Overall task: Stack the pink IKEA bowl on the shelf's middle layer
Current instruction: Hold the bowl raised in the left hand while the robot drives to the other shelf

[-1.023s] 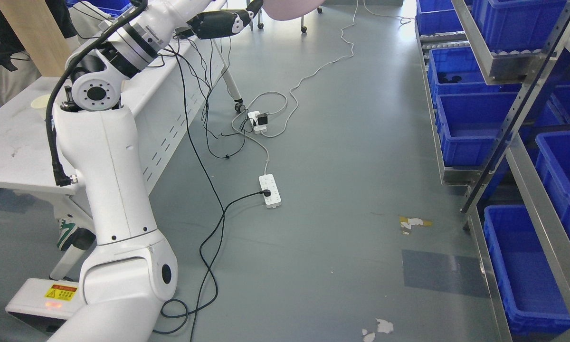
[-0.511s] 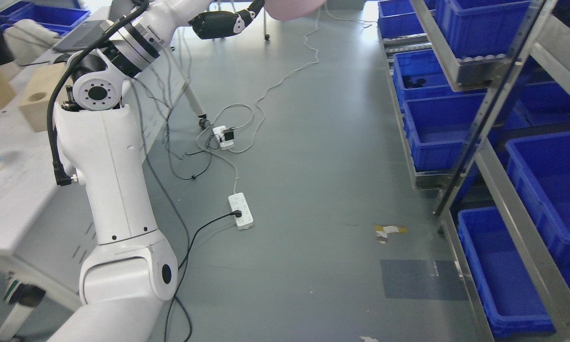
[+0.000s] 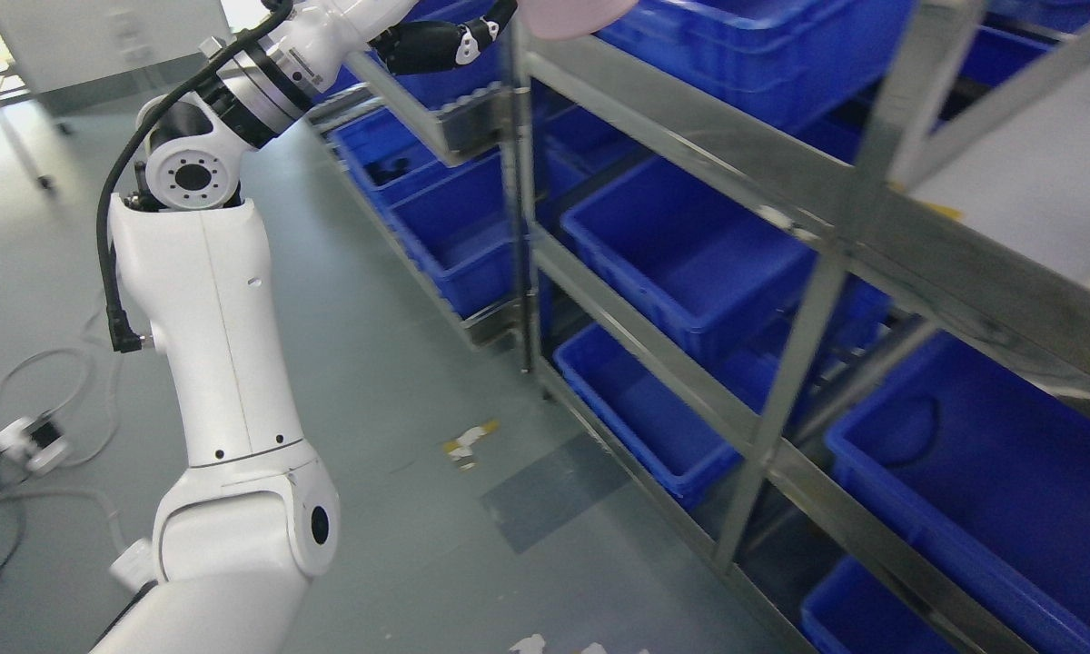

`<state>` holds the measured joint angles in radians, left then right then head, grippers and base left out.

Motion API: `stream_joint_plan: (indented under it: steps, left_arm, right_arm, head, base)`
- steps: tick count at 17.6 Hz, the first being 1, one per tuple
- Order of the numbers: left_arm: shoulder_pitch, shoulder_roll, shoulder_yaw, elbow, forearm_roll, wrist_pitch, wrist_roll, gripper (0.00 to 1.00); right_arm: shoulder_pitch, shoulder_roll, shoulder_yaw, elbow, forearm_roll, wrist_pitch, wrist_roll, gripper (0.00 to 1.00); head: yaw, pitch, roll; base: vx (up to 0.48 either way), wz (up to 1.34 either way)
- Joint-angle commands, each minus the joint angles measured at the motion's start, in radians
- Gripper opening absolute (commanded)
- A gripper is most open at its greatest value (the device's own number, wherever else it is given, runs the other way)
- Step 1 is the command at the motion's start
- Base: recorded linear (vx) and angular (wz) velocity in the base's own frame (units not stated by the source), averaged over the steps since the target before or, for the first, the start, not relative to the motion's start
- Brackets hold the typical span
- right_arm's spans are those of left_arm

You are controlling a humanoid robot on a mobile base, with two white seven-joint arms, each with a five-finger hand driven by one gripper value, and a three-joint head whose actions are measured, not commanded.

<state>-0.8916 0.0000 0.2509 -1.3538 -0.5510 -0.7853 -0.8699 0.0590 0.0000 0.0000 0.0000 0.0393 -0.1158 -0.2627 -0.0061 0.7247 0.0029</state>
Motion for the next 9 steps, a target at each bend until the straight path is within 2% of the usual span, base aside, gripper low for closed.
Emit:
stream_joint_plan:
  steps: [1,5,9]
  left_arm:
    - [0.002,0.017,-0.079,-0.008,0.063,0.000,-0.001,0.01]
    - [0.000,0.017,-0.085,-0.016,0.072,0.000,-0.001,0.01]
    - [0.000,0.017,-0.075,-0.015,0.063,0.000,-0.006,0.01]
  right_arm:
    - [-0.001,-0.017,0.005,-0.017,-0.001,0.001,0.000,1.00]
    - [-0.001,-0.017,0.005,-0.017,-0.001,0.001,0.000,1.00]
    - [-0.001,-0.017,0.005,-0.017,0.001,0.001,0.000,1.00]
  head:
    - [0.0000,0.000,0.000]
    - [0.0000,0.000,0.000]
    - [0.0000,0.000,0.000]
  base:
    - [-0.031,-1.47]
    - [-0.059,-1.33]
    - [-0.089,-0.96]
